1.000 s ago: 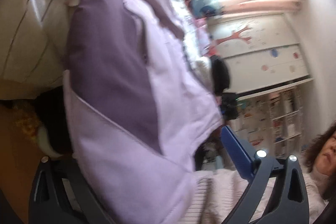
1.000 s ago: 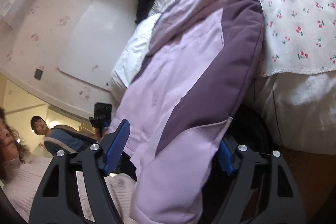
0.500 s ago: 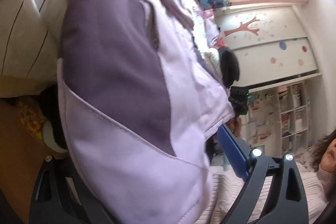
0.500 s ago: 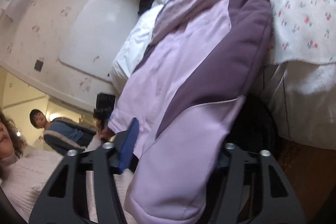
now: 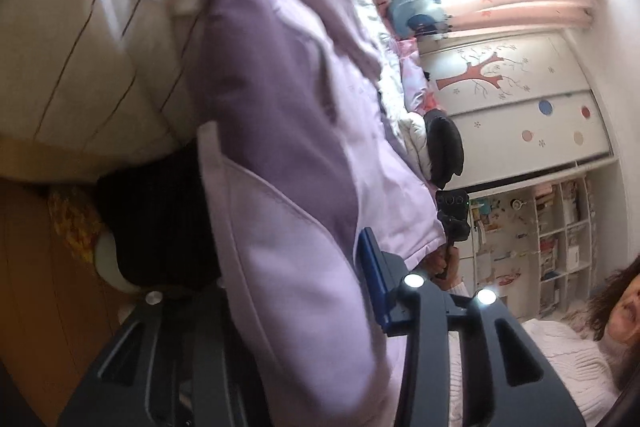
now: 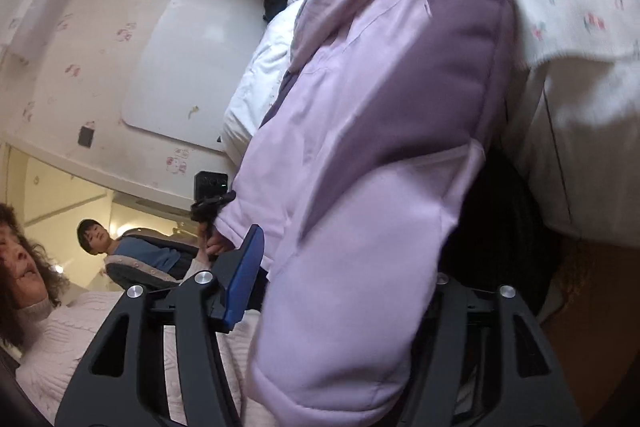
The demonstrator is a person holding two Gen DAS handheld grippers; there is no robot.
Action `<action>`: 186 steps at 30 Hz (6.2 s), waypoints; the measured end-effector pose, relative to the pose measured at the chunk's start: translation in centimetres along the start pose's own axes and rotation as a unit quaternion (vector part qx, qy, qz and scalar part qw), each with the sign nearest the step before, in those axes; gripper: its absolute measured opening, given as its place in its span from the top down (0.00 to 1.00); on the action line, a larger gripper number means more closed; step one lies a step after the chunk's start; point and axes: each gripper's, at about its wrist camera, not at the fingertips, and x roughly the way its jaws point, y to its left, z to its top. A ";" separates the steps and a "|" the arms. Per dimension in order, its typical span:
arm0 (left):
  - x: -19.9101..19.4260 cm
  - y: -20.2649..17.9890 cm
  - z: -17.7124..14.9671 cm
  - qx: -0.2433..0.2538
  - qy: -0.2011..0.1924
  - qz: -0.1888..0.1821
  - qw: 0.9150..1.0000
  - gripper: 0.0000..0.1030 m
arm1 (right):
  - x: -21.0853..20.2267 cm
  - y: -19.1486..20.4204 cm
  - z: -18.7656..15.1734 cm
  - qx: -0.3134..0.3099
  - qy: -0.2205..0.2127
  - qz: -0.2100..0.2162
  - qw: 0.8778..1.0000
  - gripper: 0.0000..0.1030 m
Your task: Fold large clothes
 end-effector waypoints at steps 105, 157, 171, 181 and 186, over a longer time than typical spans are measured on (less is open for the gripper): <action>0.6 -5.1 -4.1 0.064 -0.028 0.090 0.993 0.46 | -3.8 -1.8 -7.2 0.000 -0.055 0.041 0.998 0.41; -6.3 -15.9 4.3 0.121 -0.216 -0.007 0.969 0.84 | -10.6 6.4 1.3 -0.115 -0.239 0.226 0.937 0.66; -4.7 -16.3 15.6 0.081 -0.259 -0.002 0.962 0.84 | -9.7 8.1 14.5 -0.096 -0.274 0.205 0.935 0.66; -2.5 -13.5 25.2 0.032 -0.274 0.015 0.961 0.84 | -7.2 5.6 25.2 -0.049 -0.293 0.169 0.940 0.66; -0.3 -10.9 28.7 0.005 -0.275 0.040 0.961 0.84 | -4.6 2.7 30.1 -0.006 -0.293 0.128 0.948 0.66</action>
